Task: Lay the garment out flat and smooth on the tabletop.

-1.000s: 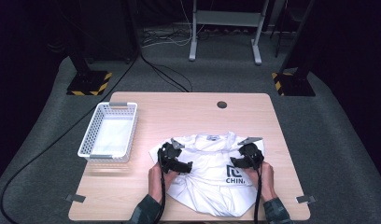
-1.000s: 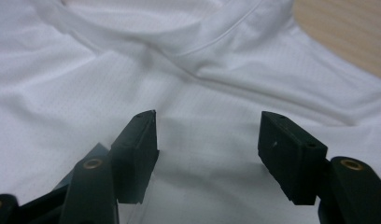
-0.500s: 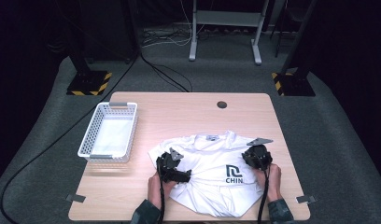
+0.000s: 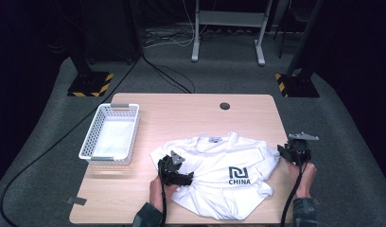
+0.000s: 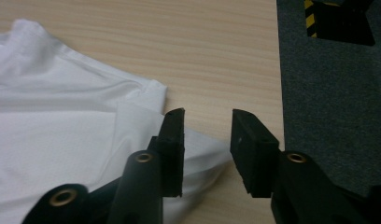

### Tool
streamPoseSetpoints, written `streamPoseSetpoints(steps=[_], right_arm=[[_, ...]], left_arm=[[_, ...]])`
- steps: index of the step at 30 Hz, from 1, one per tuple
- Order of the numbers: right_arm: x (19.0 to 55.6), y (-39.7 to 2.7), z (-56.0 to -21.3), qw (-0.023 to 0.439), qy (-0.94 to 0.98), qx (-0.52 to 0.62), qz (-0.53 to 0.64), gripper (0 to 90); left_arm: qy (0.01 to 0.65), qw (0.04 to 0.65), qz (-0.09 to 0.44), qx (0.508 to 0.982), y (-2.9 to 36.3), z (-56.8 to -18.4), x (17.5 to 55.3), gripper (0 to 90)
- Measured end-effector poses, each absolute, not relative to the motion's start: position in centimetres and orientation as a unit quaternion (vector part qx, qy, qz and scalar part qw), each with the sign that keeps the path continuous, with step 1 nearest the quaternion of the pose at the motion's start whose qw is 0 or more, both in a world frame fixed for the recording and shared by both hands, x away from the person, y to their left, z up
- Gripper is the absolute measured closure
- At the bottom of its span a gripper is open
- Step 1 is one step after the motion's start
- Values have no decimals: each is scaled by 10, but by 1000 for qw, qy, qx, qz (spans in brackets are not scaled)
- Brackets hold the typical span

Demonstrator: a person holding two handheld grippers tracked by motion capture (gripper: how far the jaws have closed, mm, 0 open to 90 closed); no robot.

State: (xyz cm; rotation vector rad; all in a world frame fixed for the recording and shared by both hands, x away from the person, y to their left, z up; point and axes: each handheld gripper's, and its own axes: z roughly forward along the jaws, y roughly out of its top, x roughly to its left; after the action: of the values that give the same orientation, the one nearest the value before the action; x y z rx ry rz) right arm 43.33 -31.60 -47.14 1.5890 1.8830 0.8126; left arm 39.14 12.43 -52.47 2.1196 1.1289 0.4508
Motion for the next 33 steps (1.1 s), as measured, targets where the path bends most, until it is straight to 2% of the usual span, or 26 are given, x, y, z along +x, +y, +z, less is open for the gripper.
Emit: streamPoseSetpoints(steps=[1, 4, 7, 9, 10, 14, 16, 20, 22, 27, 31, 33], right_arm=[[428, -315, -469, 269, 695, 591, 308, 539], [410, -299, -462, 242, 707, 578, 327, 446], [395, -273, -468, 210, 741, 558, 307, 379], [390, -263, -478, 190, 756, 555, 291, 366], [387, -260, -483, 184, 759, 557, 283, 380], [380, -263, -498, 193, 753, 563, 282, 620], [377, -270, -502, 212, 748, 569, 267, 714], [368, -286, -504, 230, 742, 577, 254, 802], [362, -296, -504, 245, 734, 586, 240, 798], [351, -322, -499, 269, 698, 622, 232, 699], [348, -317, -487, 292, 686, 618, 249, 598], [351, -308, -482, 285, 696, 600, 273, 571]], left_arm=[[434, 342, 174, 815, 124, -525, 391, 68], [434, 342, 174, 815, 124, -525, 391, 67], [434, 342, 174, 815, 124, -525, 391, 68], [434, 342, 174, 815, 124, -525, 391, 68], [434, 342, 174, 815, 124, -525, 391, 68], [434, 342, 174, 815, 124, -525, 391, 67], [434, 342, 174, 815, 124, -525, 391, 68], [434, 342, 174, 815, 124, -525, 391, 68], [434, 342, 174, 815, 124, -525, 391, 68], [434, 342, 174, 815, 124, -525, 391, 68], [434, 343, 175, 814, 124, -525, 391, 67], [434, 343, 175, 814, 124, -525, 391, 67]])
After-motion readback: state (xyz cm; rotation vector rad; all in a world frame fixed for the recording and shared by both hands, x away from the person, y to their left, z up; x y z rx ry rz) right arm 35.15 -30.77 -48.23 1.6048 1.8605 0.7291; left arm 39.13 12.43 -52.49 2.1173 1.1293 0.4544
